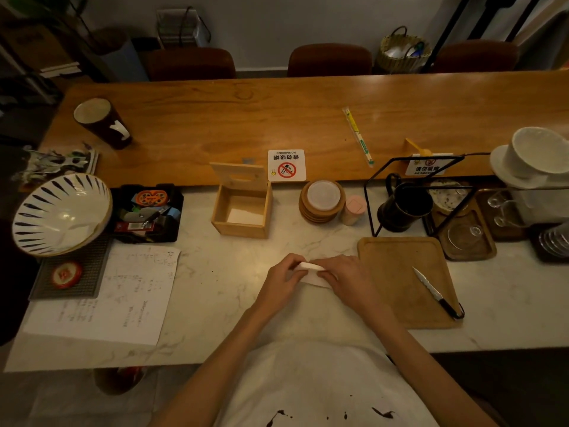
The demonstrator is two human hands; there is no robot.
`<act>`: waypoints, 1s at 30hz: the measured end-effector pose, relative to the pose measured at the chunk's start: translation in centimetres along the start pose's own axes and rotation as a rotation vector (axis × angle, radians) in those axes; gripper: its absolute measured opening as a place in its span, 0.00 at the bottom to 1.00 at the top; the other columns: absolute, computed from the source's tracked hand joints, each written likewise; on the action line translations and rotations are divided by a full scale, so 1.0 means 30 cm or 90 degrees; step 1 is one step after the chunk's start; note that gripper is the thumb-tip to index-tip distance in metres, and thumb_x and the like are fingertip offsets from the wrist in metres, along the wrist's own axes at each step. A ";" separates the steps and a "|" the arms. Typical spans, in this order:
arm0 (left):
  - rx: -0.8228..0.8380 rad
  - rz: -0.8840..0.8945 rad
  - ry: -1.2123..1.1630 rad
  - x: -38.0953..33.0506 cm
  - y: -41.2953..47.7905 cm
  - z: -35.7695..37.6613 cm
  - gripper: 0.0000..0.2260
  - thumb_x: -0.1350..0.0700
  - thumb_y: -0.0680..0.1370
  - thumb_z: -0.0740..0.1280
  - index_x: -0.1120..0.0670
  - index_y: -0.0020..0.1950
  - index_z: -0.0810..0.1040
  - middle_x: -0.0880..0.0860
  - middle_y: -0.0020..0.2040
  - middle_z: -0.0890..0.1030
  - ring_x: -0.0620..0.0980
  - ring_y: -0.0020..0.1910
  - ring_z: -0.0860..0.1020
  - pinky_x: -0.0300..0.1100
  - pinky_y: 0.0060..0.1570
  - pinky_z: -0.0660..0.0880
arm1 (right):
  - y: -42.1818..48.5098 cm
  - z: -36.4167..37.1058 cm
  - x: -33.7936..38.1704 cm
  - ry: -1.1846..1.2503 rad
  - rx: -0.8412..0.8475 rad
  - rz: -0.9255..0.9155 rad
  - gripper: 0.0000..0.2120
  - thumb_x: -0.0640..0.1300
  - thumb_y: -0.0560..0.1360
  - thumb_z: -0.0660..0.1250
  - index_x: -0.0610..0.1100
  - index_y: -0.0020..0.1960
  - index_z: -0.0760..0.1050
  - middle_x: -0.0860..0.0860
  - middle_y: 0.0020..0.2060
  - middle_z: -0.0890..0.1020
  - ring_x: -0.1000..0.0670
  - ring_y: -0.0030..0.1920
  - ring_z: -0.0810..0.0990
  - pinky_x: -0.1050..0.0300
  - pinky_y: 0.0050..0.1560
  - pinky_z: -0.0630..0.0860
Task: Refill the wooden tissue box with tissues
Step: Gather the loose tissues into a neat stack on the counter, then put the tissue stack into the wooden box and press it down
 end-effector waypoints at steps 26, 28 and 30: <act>-0.090 -0.246 -0.121 0.045 -0.022 -0.627 0.14 0.56 0.81 0.61 0.42 0.62 0.78 0.48 0.57 0.83 0.49 0.57 0.80 0.52 0.61 0.76 | 0.217 0.089 0.363 1.001 0.021 0.598 0.17 0.35 0.76 0.58 0.36 0.65 0.70 0.41 0.47 0.78 0.42 0.48 0.77 0.48 0.49 0.74; -0.105 -0.246 -0.130 0.058 -0.062 -0.624 0.15 0.59 0.81 0.61 0.50 0.67 0.76 0.48 0.58 0.82 0.49 0.58 0.79 0.51 0.62 0.75 | 0.196 0.104 0.376 0.963 0.042 0.595 0.16 0.35 0.77 0.58 0.37 0.63 0.71 0.42 0.46 0.78 0.43 0.47 0.77 0.50 0.47 0.74; -0.111 -0.256 -0.133 0.074 -0.079 -0.621 0.17 0.61 0.81 0.61 0.53 0.69 0.74 0.47 0.58 0.80 0.48 0.58 0.78 0.48 0.63 0.75 | 0.192 0.104 0.395 0.935 0.054 0.589 0.15 0.35 0.77 0.58 0.38 0.62 0.72 0.43 0.46 0.77 0.44 0.47 0.76 0.51 0.46 0.74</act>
Point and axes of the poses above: each hand's wrist, its own y-axis towards the middle knuckle, its own z-axis out of the palm, x = y × z, the point moved 4 cm from there along y, towards the middle knuckle
